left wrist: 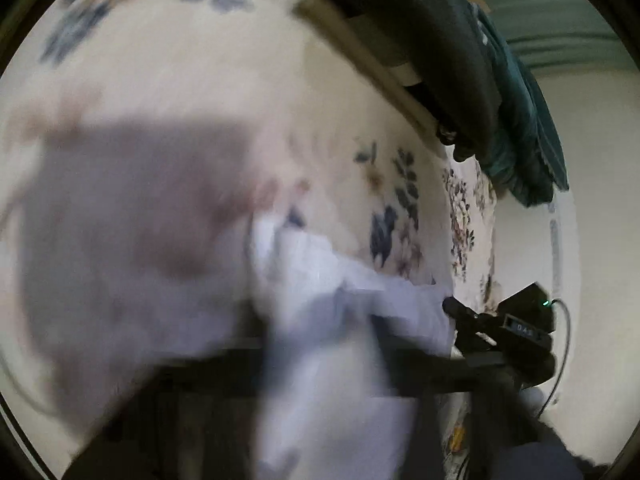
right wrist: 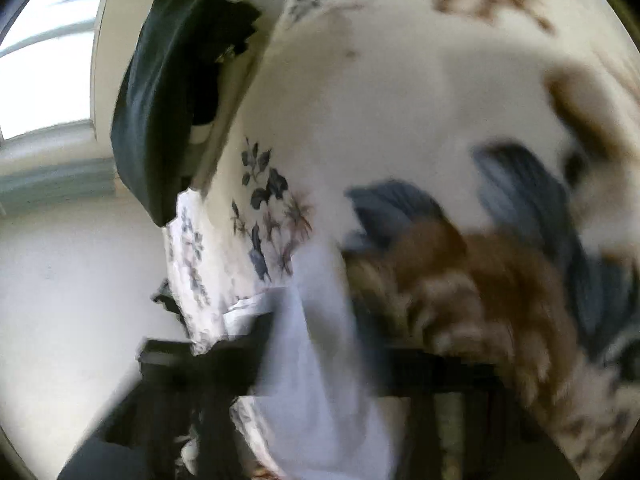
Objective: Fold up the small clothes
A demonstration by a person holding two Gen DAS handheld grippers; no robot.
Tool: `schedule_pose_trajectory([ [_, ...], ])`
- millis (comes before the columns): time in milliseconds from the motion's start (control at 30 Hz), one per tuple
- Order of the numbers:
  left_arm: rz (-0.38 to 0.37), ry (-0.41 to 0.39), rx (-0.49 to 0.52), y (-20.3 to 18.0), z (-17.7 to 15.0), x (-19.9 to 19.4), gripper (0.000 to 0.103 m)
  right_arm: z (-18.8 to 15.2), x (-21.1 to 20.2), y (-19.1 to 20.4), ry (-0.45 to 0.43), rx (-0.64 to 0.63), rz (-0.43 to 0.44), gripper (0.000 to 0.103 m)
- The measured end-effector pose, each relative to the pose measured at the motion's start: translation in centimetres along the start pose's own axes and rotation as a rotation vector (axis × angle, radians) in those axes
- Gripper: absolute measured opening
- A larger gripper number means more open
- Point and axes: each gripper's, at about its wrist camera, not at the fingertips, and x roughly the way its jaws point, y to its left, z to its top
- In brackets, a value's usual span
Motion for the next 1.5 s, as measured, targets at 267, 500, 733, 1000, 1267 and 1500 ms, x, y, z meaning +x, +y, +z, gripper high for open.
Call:
schedule_pose_trajectory([
  [267, 0.0, -0.053, -0.089, 2.8, 0.8, -0.8, 0.005, 1.7, 0.5, 1.7, -0.028, -0.035, -0.099, 0.003],
  [500, -0.149, 0.0, -0.181, 5.0, -1.8, -2.8, 0.066, 1.6, 0.7, -0.6, 0.133, 0.028, -0.062, 0.05],
  [733, -0.222, 0.123, -0.142, 3.9, -6.1, -0.3, 0.066, -4.1, 1.5, -5.2, 0.389, 0.04, 0.08, 0.066],
  [1000, -0.088, 0.084, 0.021, -0.3, -6.3, 1.3, 0.037, -6.1, 5.5, -4.3, 0.402, 0.029, 0.208, 0.05],
  [1267, -0.031, 0.047, 0.09, -4.3, -5.1, -1.0, 0.018, -6.2, 4.7, 0.2, 0.362, -0.055, 0.173, 0.018],
  [1500, -0.043, -0.02, 0.138, -11.2, 1.2, -5.2, 0.018, -1.7, -0.6, 7.7, 0.306, -0.123, 0.204, 0.018],
])
